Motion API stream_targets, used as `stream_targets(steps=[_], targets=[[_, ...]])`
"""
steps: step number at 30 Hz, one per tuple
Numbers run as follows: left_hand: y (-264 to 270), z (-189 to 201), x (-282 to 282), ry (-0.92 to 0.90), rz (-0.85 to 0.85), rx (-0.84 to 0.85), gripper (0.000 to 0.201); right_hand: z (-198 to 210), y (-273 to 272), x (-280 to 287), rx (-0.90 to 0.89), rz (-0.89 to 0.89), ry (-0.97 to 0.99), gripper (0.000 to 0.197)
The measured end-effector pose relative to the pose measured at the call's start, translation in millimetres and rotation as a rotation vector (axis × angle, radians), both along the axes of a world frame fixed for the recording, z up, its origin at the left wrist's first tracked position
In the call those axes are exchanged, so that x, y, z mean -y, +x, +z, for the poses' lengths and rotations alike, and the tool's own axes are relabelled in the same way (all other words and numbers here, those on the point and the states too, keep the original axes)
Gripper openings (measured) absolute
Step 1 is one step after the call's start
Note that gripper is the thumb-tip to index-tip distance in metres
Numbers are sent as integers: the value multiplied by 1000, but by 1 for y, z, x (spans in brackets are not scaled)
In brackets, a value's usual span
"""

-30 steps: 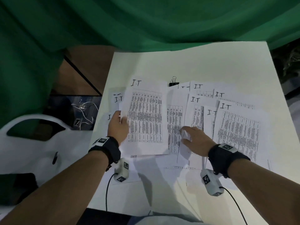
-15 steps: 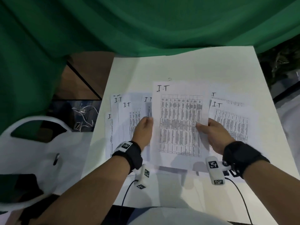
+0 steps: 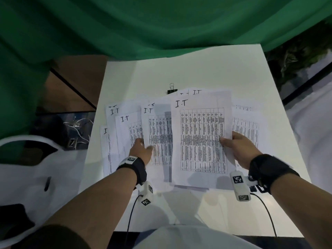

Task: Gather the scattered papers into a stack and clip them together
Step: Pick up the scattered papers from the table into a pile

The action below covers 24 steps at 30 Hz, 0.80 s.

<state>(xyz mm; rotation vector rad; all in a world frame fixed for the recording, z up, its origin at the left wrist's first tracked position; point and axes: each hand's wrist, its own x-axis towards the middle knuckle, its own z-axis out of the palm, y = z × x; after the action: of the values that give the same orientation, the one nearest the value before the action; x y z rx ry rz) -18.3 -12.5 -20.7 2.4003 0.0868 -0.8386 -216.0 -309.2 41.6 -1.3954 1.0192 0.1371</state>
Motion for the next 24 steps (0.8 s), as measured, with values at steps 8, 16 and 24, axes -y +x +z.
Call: stream_targets(steps=[8,16,24], targets=[[18,22,-30,-180,113,100,54,-5,9,-4,0,9,28,12],[30,45,-56,-407,292,304,35,-4,5,-3,-7,-45,2,9],[-26,73,9,-523,96,105,25,-1,9,-11,49,14,15,16]])
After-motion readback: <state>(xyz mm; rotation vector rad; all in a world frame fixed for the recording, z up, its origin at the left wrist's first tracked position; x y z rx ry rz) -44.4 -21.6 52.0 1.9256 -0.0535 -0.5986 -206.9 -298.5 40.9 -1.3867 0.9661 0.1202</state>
